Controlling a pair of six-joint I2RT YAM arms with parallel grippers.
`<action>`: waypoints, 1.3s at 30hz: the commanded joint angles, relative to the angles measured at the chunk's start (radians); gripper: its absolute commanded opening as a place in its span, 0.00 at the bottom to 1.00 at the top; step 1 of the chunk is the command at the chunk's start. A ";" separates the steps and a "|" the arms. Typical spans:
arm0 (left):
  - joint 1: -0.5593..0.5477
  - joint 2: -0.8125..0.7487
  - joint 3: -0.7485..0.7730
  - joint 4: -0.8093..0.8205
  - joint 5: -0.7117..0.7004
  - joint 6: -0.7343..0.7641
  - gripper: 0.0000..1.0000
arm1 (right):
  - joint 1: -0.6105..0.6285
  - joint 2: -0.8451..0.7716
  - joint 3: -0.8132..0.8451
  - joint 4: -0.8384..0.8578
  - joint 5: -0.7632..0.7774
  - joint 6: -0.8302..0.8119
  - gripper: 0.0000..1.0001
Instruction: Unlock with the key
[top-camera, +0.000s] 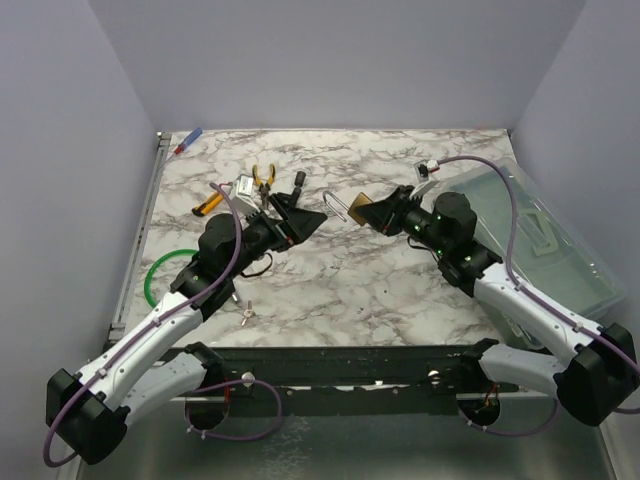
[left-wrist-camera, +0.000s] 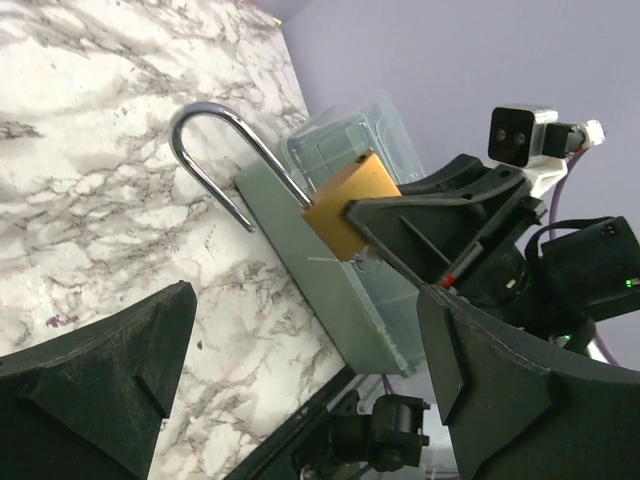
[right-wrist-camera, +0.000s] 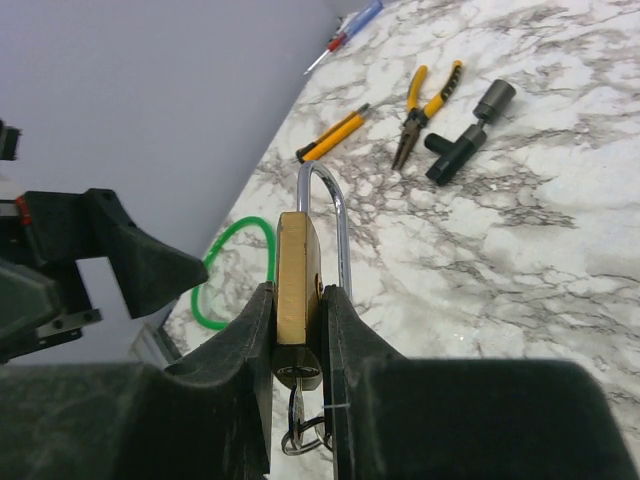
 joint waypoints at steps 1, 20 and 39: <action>0.015 -0.025 -0.060 0.144 0.033 0.062 0.99 | 0.003 -0.075 0.070 0.040 -0.101 0.083 0.00; 0.023 0.021 -0.219 0.687 0.047 -0.066 0.99 | 0.003 -0.085 0.053 0.276 -0.294 0.379 0.00; 0.024 0.098 -0.206 0.837 0.082 -0.109 0.76 | 0.002 -0.001 0.042 0.355 -0.382 0.452 0.00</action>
